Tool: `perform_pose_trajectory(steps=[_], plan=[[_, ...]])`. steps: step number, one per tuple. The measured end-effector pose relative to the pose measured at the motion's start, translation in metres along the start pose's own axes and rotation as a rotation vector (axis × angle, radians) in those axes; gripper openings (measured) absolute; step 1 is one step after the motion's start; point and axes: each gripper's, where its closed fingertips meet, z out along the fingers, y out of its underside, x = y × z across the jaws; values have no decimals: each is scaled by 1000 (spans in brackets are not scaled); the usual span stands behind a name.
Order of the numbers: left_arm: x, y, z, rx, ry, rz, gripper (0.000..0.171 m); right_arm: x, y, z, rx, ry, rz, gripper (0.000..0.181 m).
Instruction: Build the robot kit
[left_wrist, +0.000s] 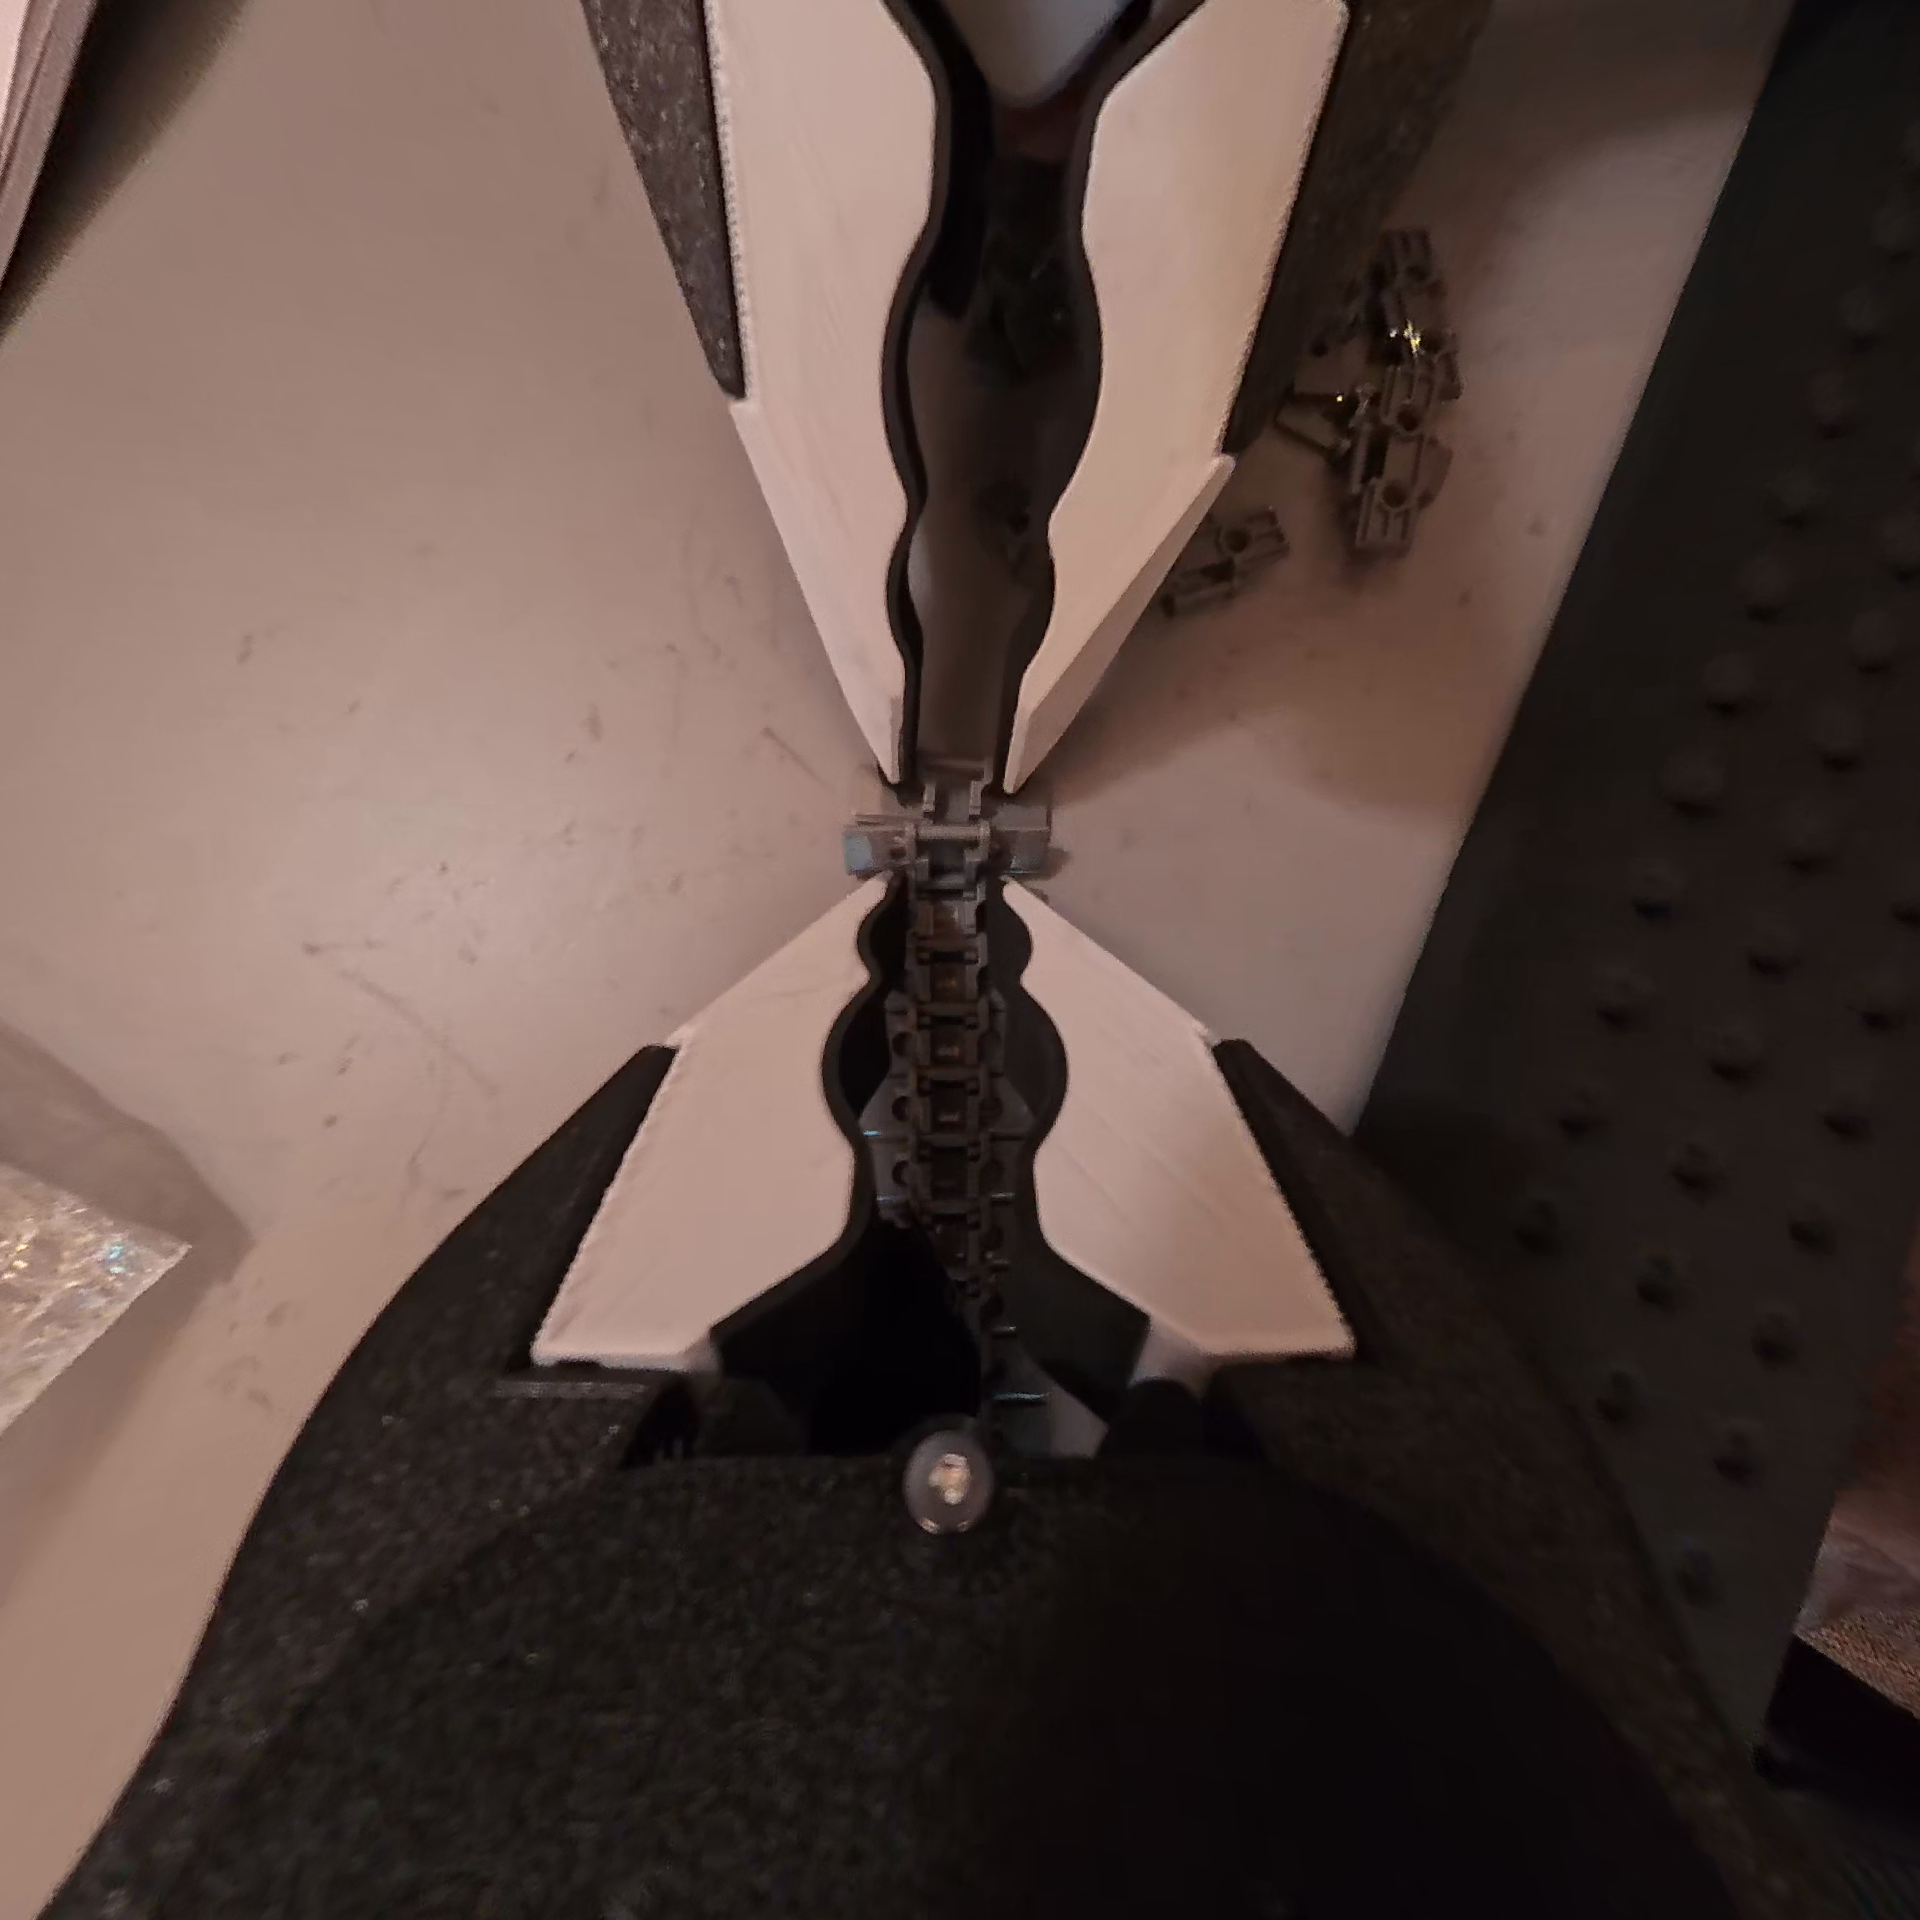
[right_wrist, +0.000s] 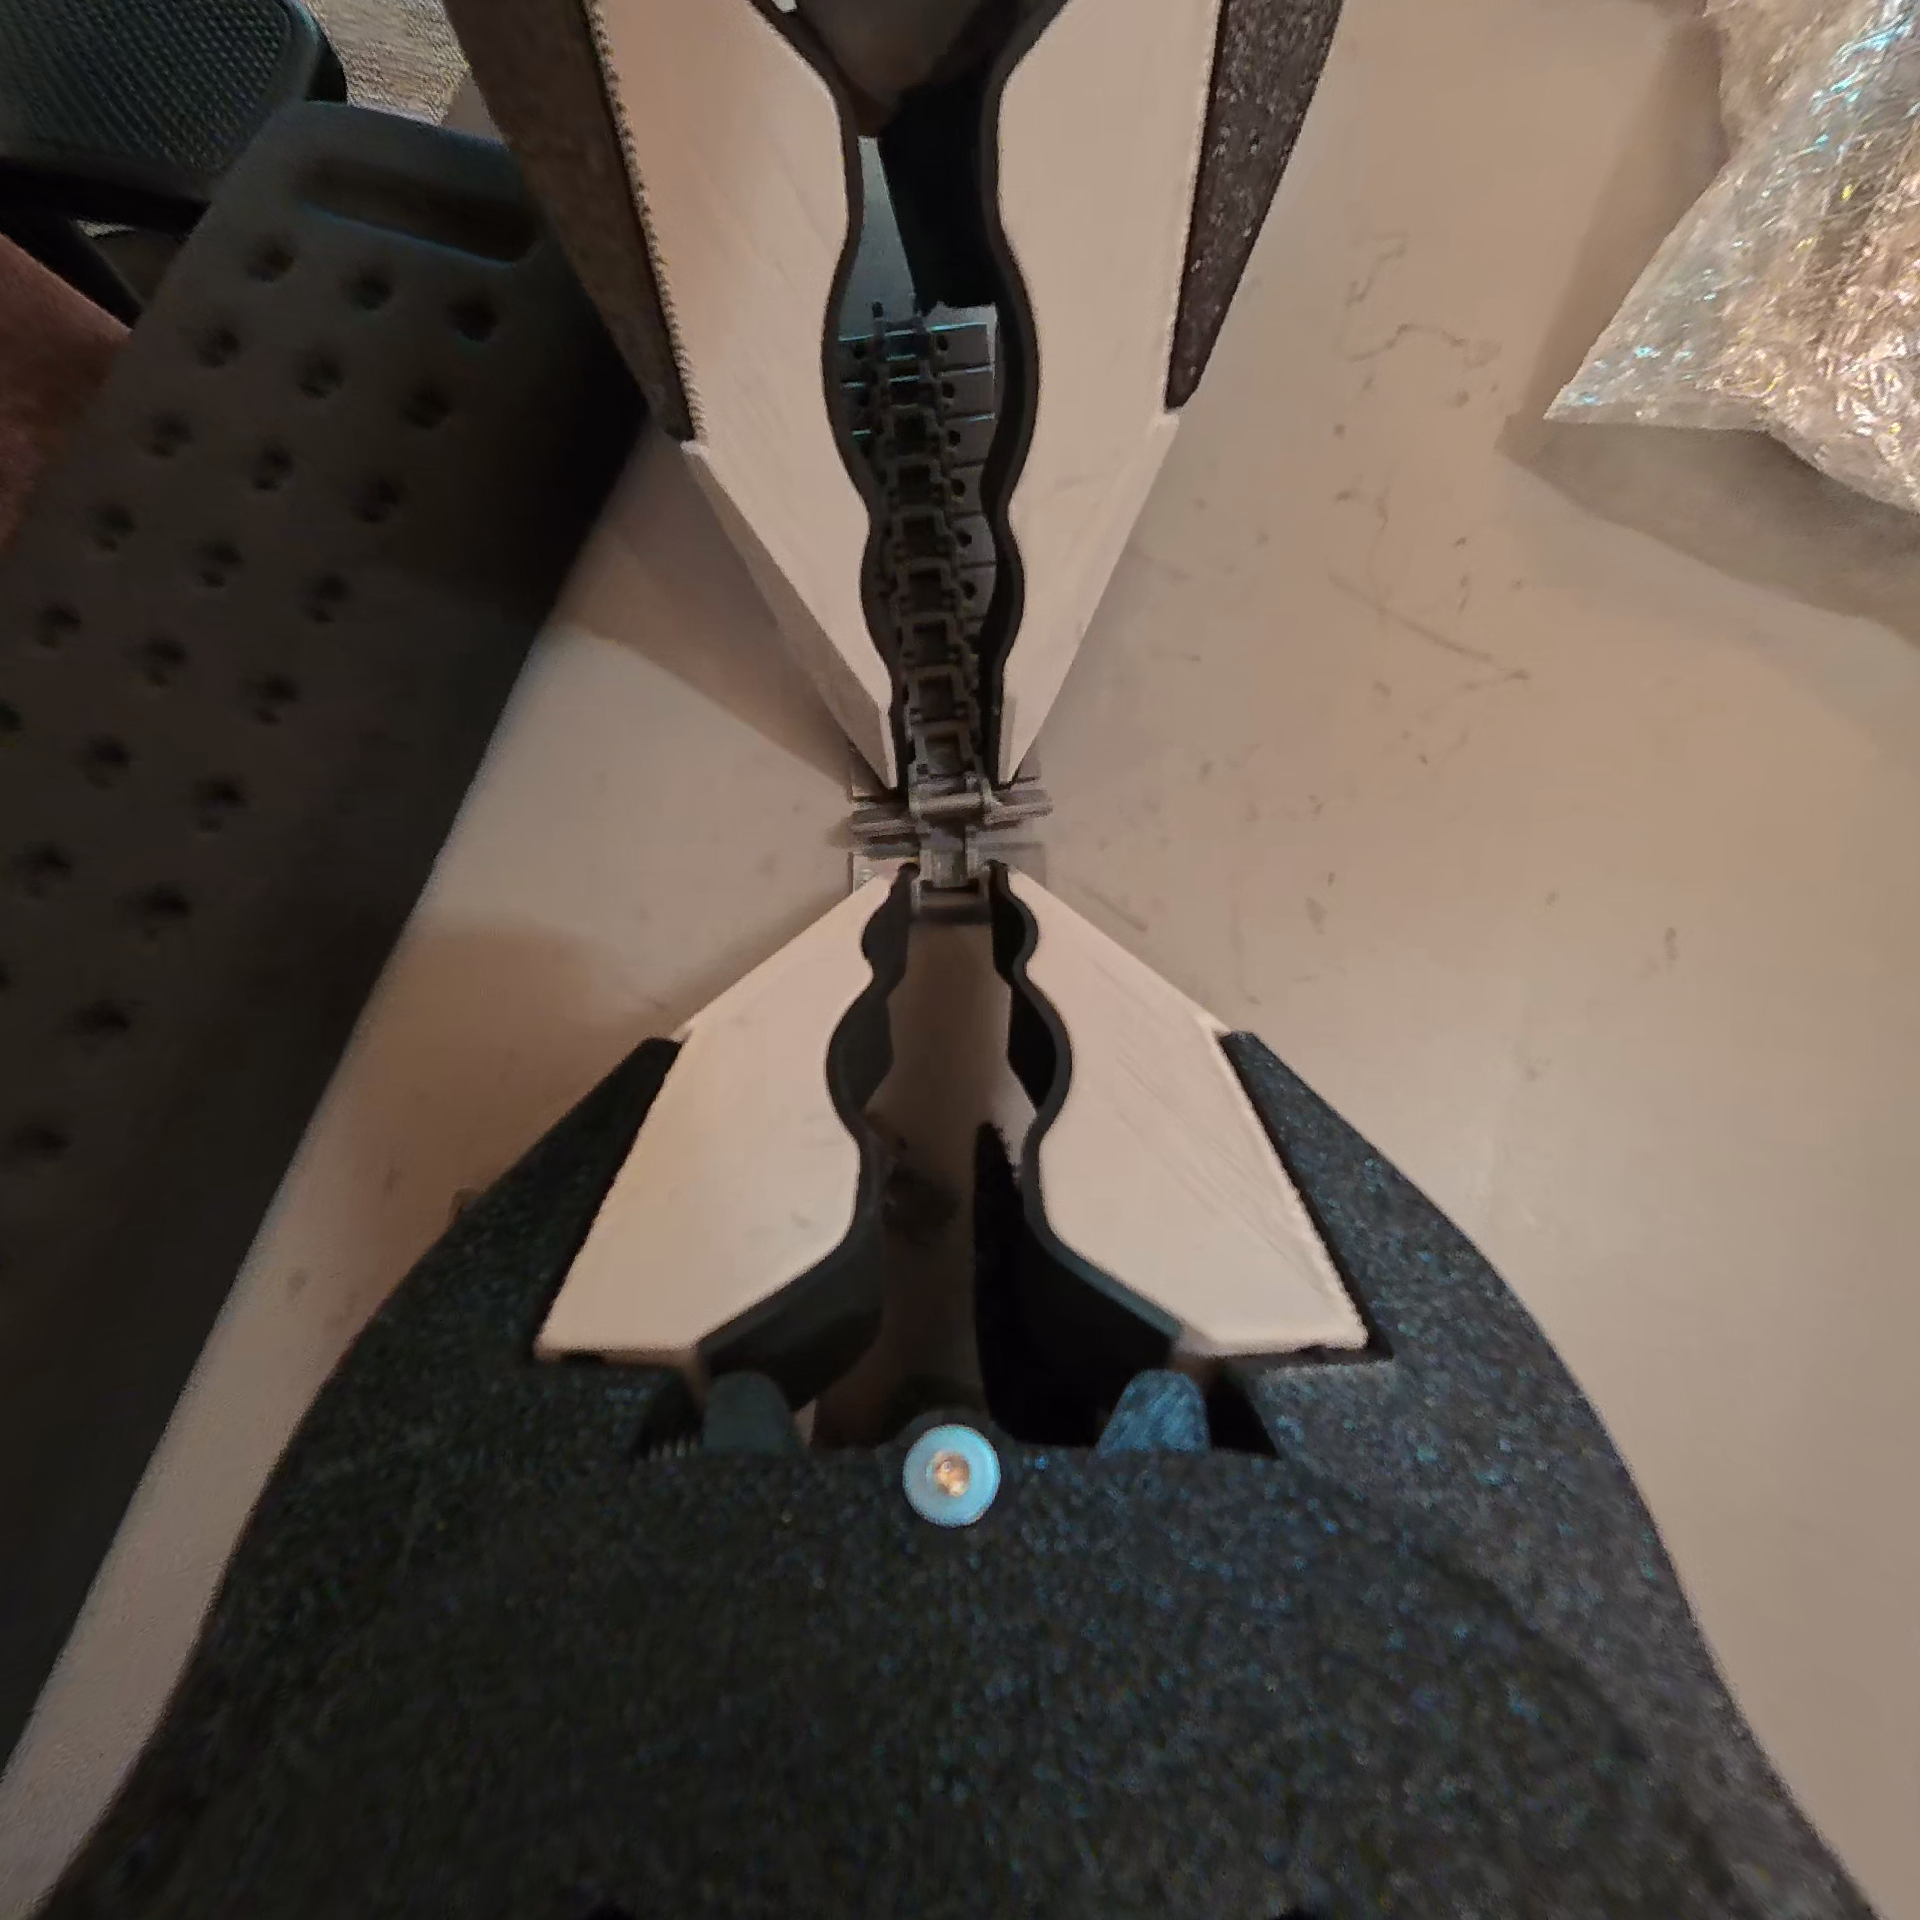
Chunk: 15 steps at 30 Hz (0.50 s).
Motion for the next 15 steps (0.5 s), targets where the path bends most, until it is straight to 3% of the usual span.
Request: perform_pose_trajectory(steps=[15], plan=[[6,-13,2,58,5,16,22,-3,0,0,-15,-4,-2,19]])
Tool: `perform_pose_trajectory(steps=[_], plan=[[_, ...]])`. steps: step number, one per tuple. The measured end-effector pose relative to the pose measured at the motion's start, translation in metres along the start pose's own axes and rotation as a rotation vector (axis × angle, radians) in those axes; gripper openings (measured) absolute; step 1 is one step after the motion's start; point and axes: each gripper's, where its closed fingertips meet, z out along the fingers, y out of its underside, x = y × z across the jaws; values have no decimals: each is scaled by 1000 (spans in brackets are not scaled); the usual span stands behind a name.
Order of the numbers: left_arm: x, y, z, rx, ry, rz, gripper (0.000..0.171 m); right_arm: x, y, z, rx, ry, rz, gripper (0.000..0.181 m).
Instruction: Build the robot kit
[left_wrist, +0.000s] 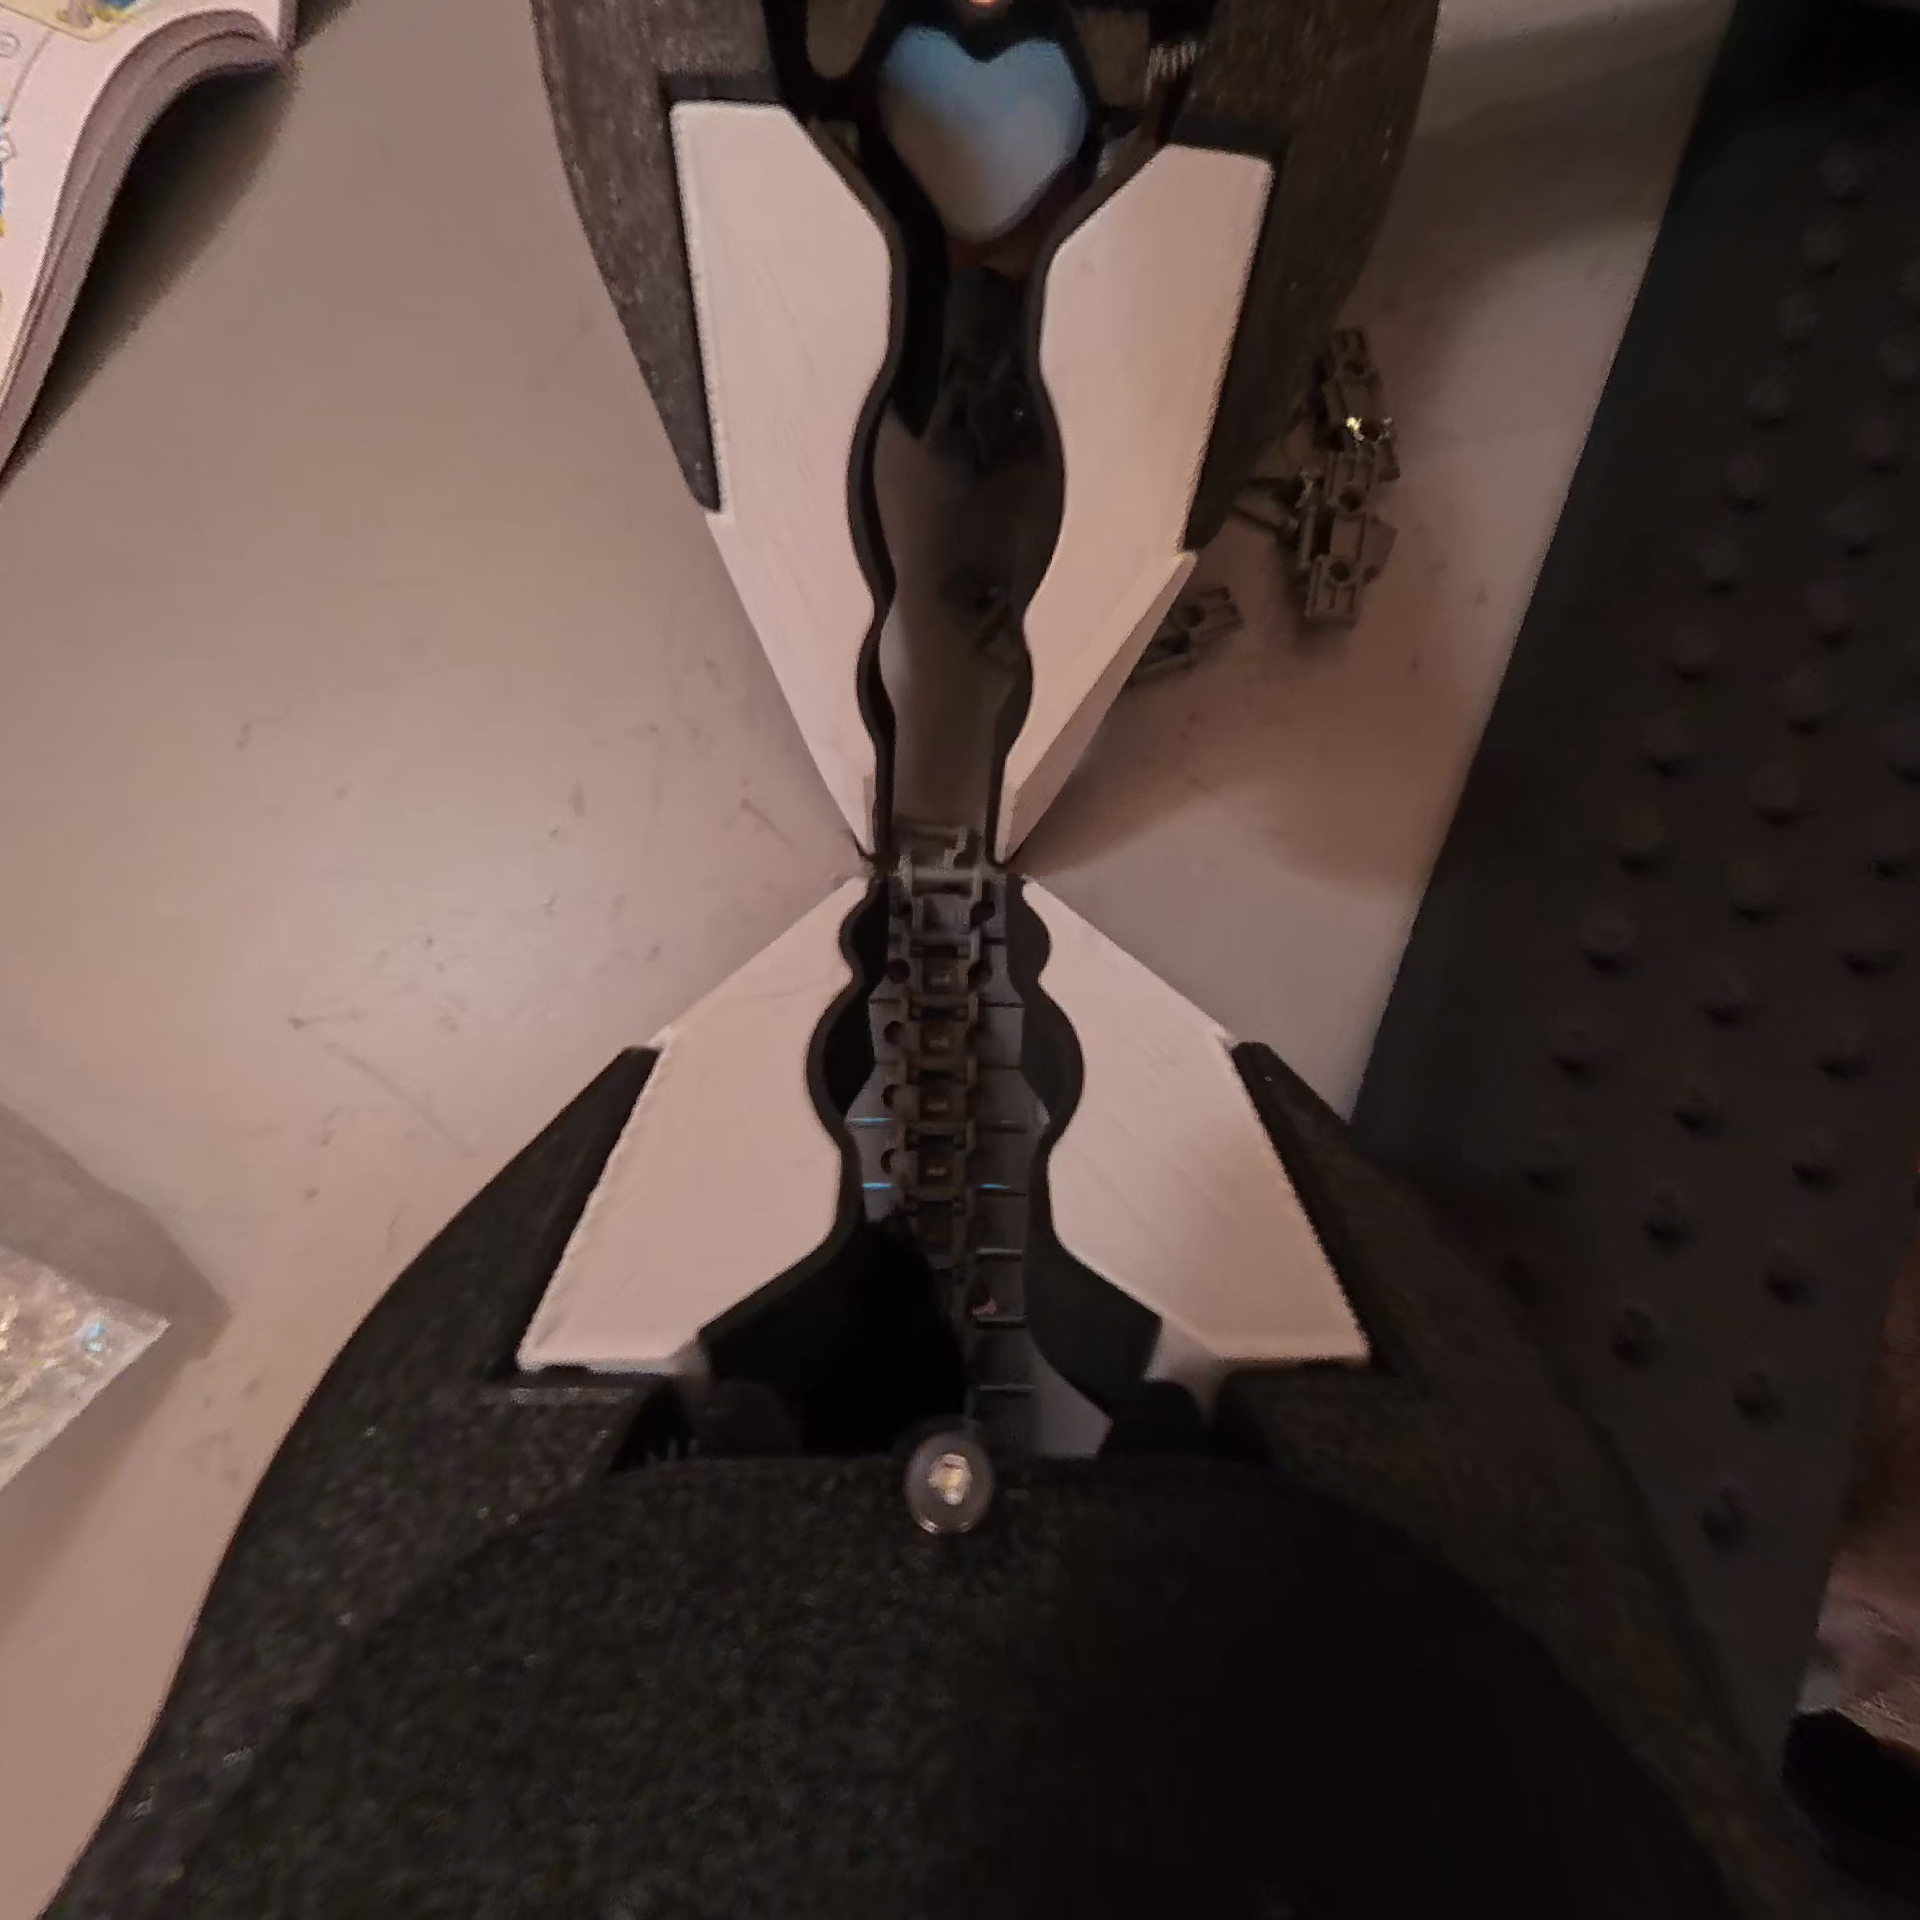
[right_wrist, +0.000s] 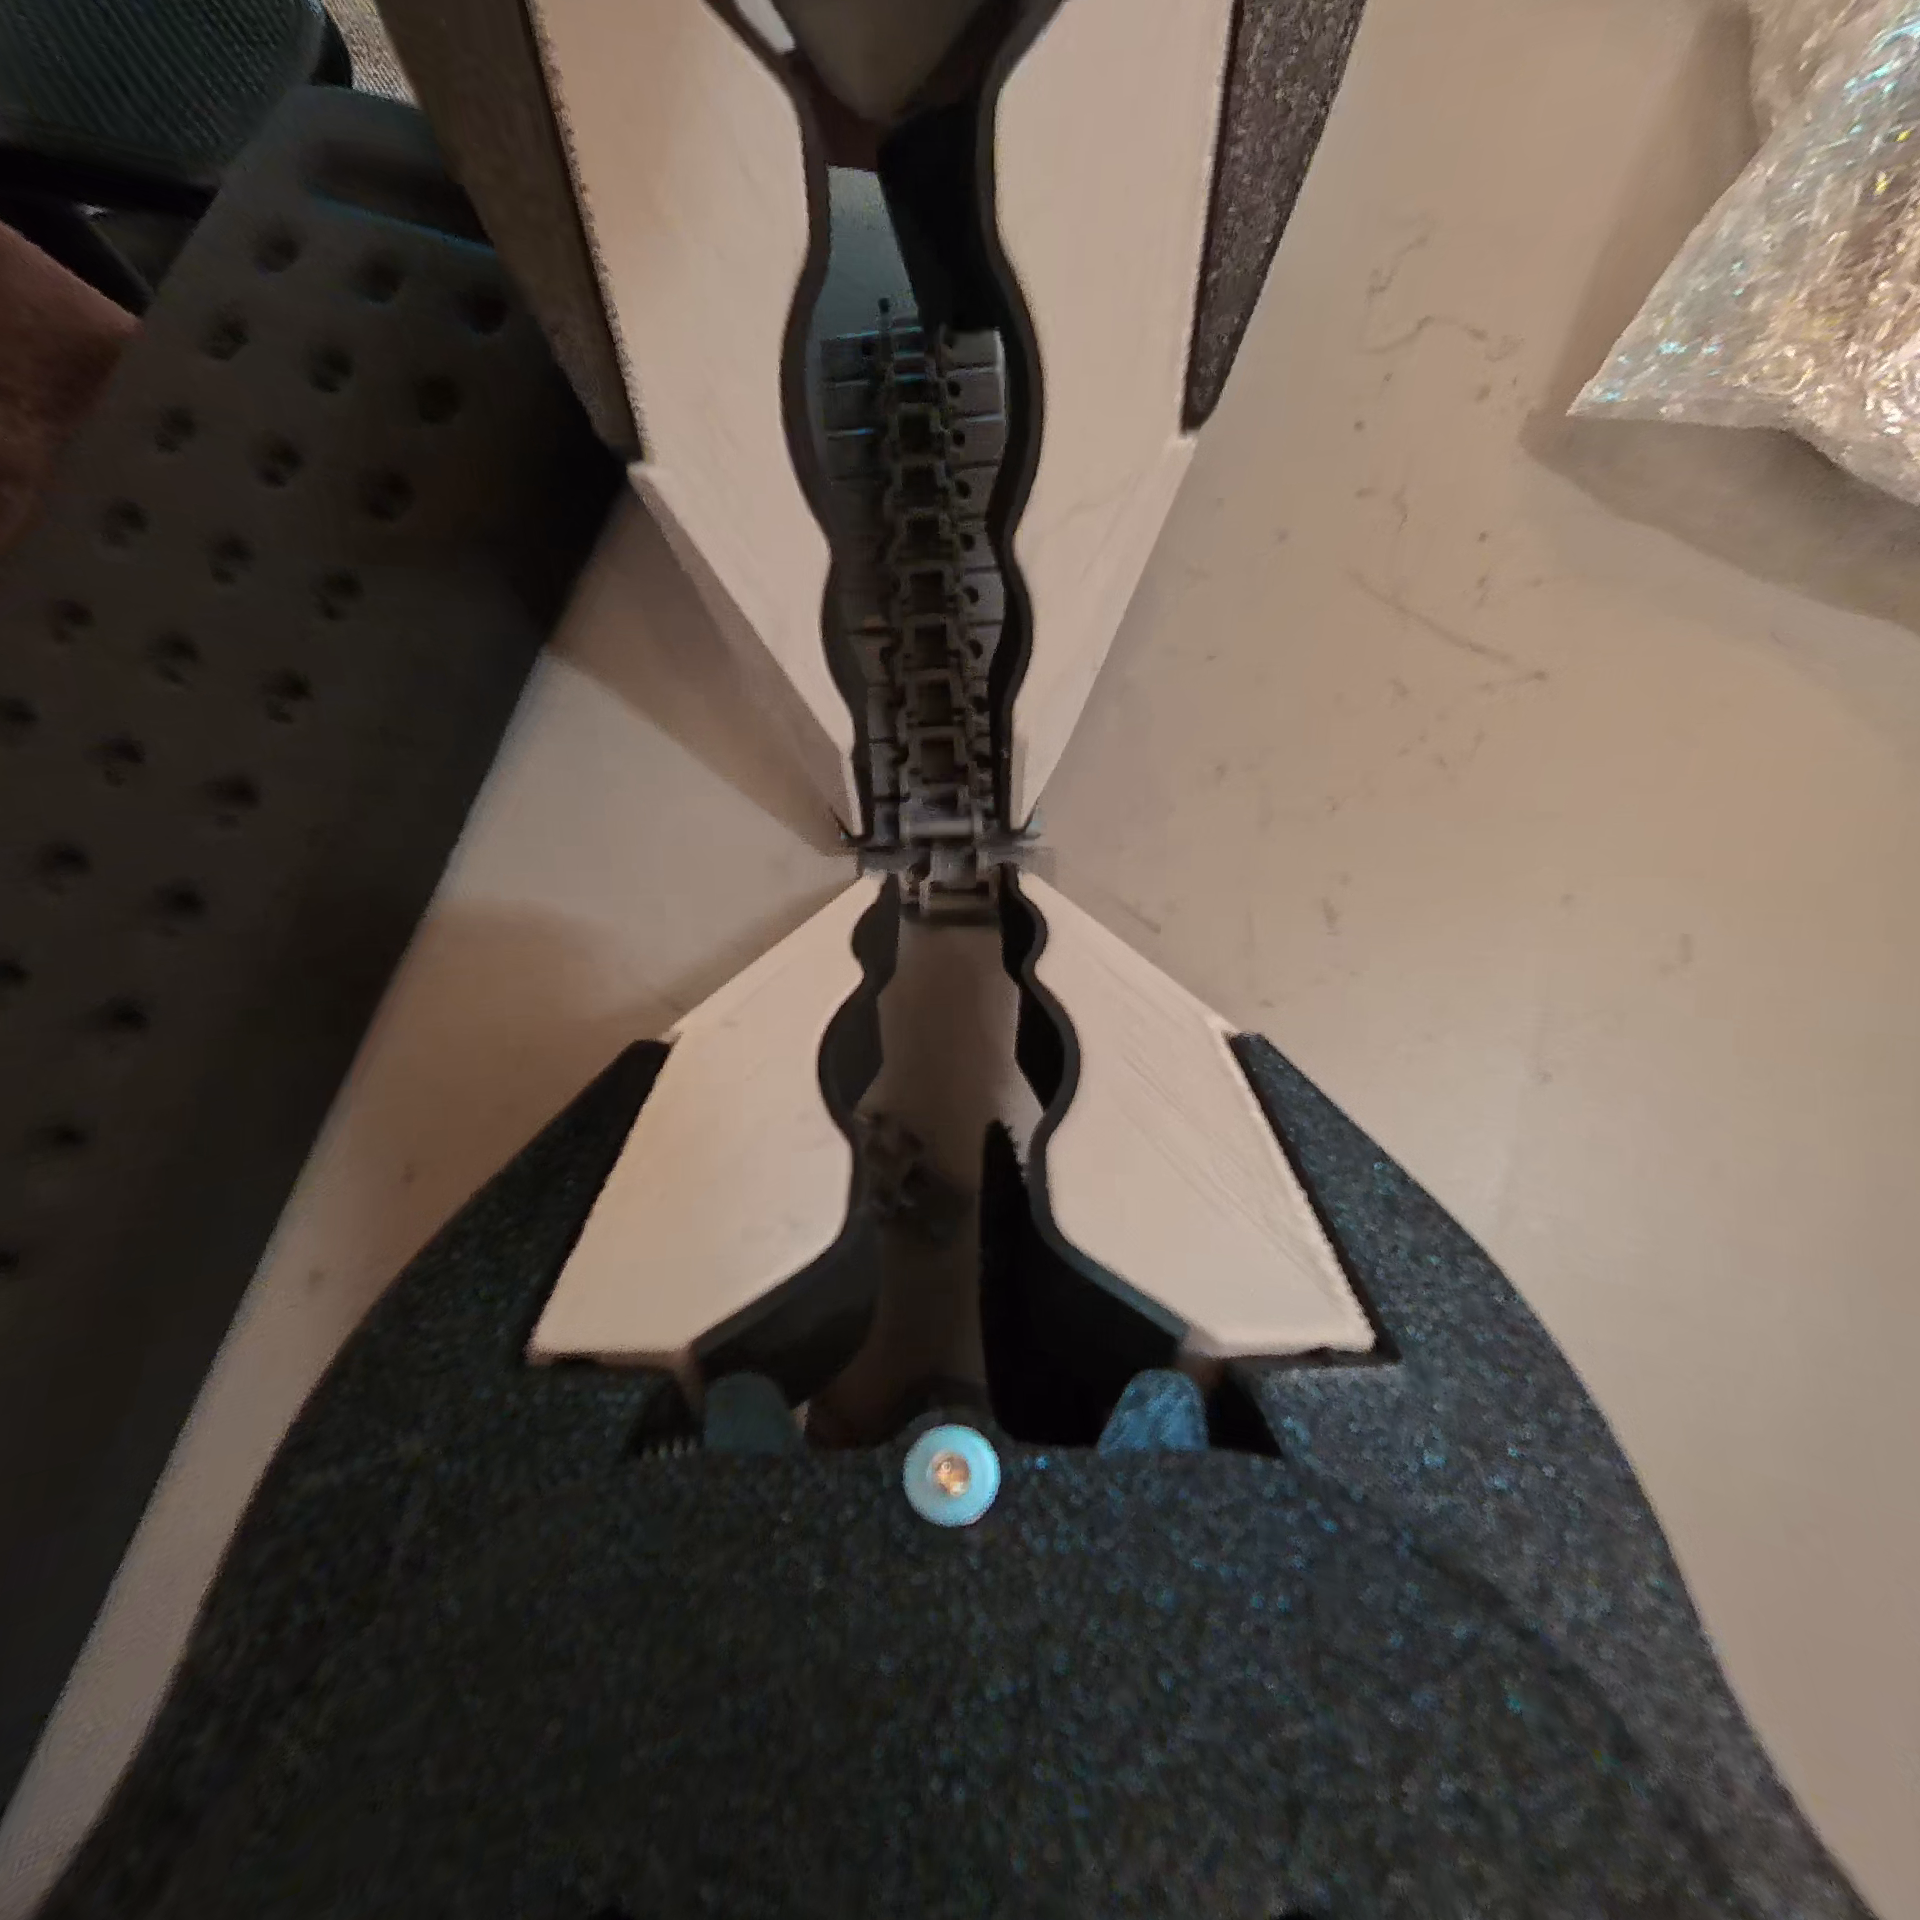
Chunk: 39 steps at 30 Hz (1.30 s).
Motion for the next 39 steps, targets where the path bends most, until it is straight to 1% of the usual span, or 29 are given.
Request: perform_pose_trajectory(steps=[6,15,24,27,29,39], plan=[[-1,-2,3,-11,-9,21,15,0,4,-3,-14,-14,3,18],[-2,-1,0,-24,-28,19,14,1,4,-3,-11,-17,16,16],[-4,-1,1,-38,-14,14,14,0,3,-2,-3,-16,21,15],[-6,8,-1,-82,-16,19,14,0,3,-2,4,-19,27,15],[-2,7,-1,-59,5,9,14,0,3,-2,6,-23,29,15],[-1,4,1,-67,5,9,13,-1,1,-1,6,-23,27,15]])
